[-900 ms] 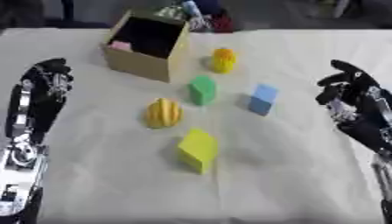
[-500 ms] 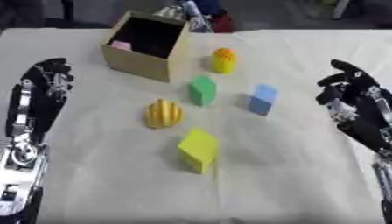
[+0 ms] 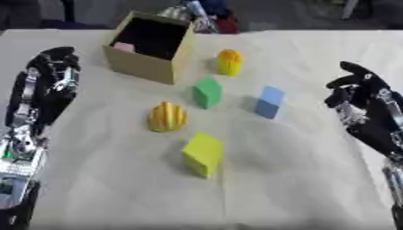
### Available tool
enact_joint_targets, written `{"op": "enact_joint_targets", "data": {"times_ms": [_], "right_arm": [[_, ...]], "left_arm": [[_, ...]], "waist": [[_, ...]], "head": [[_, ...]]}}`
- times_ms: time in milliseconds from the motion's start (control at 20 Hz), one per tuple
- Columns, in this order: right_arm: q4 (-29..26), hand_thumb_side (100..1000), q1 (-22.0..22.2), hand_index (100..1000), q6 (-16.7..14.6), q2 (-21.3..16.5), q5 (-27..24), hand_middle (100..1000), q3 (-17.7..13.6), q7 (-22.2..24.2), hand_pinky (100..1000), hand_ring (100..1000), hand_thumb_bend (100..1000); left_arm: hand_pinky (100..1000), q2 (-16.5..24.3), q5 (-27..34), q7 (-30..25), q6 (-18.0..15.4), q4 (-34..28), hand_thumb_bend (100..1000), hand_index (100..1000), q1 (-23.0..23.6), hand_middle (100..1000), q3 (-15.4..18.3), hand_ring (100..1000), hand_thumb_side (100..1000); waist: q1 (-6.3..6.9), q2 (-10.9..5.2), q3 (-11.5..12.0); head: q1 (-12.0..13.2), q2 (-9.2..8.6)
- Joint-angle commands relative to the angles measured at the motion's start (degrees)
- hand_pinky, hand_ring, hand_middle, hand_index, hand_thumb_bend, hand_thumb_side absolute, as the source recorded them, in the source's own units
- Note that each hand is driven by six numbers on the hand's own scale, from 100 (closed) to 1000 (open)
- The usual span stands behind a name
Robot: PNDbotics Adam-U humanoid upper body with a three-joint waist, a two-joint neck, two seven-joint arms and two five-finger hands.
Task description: Pick up objects on the table and place them in the box.
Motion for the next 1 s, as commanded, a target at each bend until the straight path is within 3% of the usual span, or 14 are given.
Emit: {"op": "enact_joint_targets", "data": {"times_ms": [50,300,550,750,1000], "right_arm": [[-0.9,470,-0.2,919,-0.2,-0.7,-0.1,637,0.3,0.4,562,563,100],[-0.7,469,0.0,919,-0.2,-0.8,-0.1,637,0.6,0.7,562,563,100],[-0.5,468,0.2,919,-0.3,-0.9,-0.2,637,0.9,1.0,562,563,100],[-0.4,467,0.4,919,-0.3,-1.0,-0.2,636,1.0,1.1,562,562,100],[-0.4,467,0.4,919,-0.3,-1.0,-0.3,636,1.0,1.1,561,562,100]], "left_arm": [[684,9.2,-2.7,-6.9,0.0,2.9,135,822,-5.1,693,-5.7,687,473],[726,16.1,-4.7,-20.4,-1.6,9.0,269,848,-16.0,736,-16.9,718,419],[775,16.0,-9.5,-32.9,-5.8,14.3,379,870,-24.5,782,-25.9,755,365],[769,13.6,-13.9,-41.1,-8.9,18.4,411,880,-27.1,789,-28.2,753,373],[742,10.7,-19.3,-43.9,-9.7,22.0,474,875,-27.9,780,-28.8,731,414]], "waist": [[0.67,-1.94,-0.3],[0.84,-2.61,-1.2],[1.13,-3.06,-1.8],[1.23,-3.24,-2.1],[1.15,-3.34,-2.2]], "head": [[0.4,0.28],[0.8,0.28],[0.7,0.28],[0.5,0.28],[0.3,0.28]]}}
